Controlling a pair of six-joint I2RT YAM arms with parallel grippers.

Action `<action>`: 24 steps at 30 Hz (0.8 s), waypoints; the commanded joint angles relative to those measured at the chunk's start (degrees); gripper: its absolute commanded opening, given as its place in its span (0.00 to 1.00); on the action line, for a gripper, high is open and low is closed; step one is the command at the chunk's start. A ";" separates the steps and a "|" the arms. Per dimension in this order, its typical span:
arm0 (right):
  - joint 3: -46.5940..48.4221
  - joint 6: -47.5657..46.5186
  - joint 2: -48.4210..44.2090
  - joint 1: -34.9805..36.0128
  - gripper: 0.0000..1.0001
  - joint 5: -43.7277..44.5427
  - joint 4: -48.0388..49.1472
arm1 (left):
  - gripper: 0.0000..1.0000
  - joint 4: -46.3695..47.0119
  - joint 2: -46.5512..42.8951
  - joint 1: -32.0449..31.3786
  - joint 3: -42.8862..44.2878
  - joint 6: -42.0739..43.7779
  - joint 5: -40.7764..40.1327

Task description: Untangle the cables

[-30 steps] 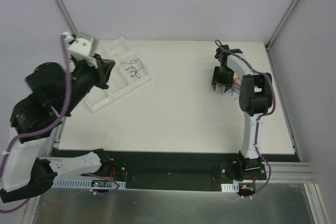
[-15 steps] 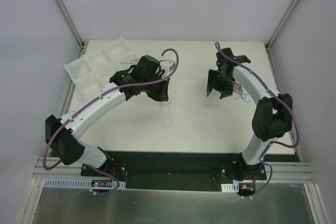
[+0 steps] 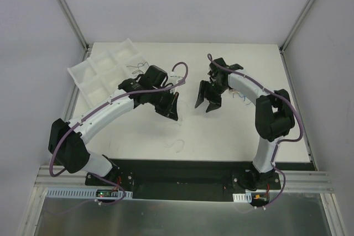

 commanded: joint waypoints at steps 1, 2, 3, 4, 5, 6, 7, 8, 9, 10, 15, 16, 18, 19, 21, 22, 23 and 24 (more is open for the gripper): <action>3.74 7.38 2.70 0.91 0.62 -7.47 4.35 | 0.00 0.52 -2.21 0.00 -2.09 -0.54 3.44; 3.74 8.87 3.49 0.82 0.62 -8.61 5.40 | 0.00 0.61 -2.38 0.00 -2.35 -0.54 3.36; 3.74 10.01 4.02 0.91 0.63 -9.23 6.28 | 0.00 0.52 -2.47 0.00 -2.53 -0.54 3.18; 4.09 10.63 4.89 1.08 0.63 -8.98 6.64 | 0.00 0.52 -2.65 0.00 -2.62 -0.54 3.01; 4.62 11.25 5.95 1.43 0.63 -7.93 6.38 | 0.00 0.52 -2.82 0.00 -2.70 -0.54 2.83; 5.14 11.60 6.83 1.87 0.63 -7.14 6.46 | 0.00 0.61 -3.26 0.00 -2.70 -0.63 2.39; 5.67 12.13 7.79 2.31 0.63 -7.48 7.07 | 0.00 0.61 -3.70 0.00 -2.70 -0.72 2.22; 5.76 13.09 8.50 2.66 0.63 -8.09 8.47 | 0.00 0.70 -4.23 0.00 -2.70 -0.72 1.95; 5.76 14.14 9.29 3.01 0.63 -8.79 9.70 | 0.00 0.79 -4.84 0.00 -2.70 -0.63 1.78; 5.68 15.37 9.99 3.28 0.61 -9.67 11.11 | 0.00 0.79 -5.37 0.00 -2.70 -0.54 1.43; 3.31 24.50 11.84 4.77 0.59 -13.63 17.62 | 0.00 1.67 -7.22 0.00 -3.32 -0.37 0.54; 2.52 26.70 12.11 4.86 0.59 -13.72 18.58 | 0.00 1.67 -7.31 0.00 -3.32 -0.37 0.72; 1.55 30.83 12.72 5.04 0.58 -14.33 20.43 | 0.00 1.84 -7.04 0.00 -3.32 -0.37 0.98; 1.46 32.85 12.98 5.21 0.58 -14.08 20.53 | 0.00 1.84 -6.78 0.00 -3.32 -0.45 1.16; 0.67 37.25 13.51 5.57 0.54 -14.33 20.18 | 0.00 1.93 -6.52 0.00 -3.14 -0.72 1.33; -0.12 39.01 13.69 5.74 0.53 -14.77 20.26 | 0.00 2.10 -6.52 0.00 -3.06 -0.63 1.42; -0.91 40.77 13.69 6.00 0.52 -15.12 20.09 | 0.00 2.19 -6.52 0.00 -2.97 -0.63 1.42; -1.52 42.00 13.43 6.27 0.51 -15.39 19.83 | 0.00 2.19 -6.60 0.00 -2.88 -0.54 1.42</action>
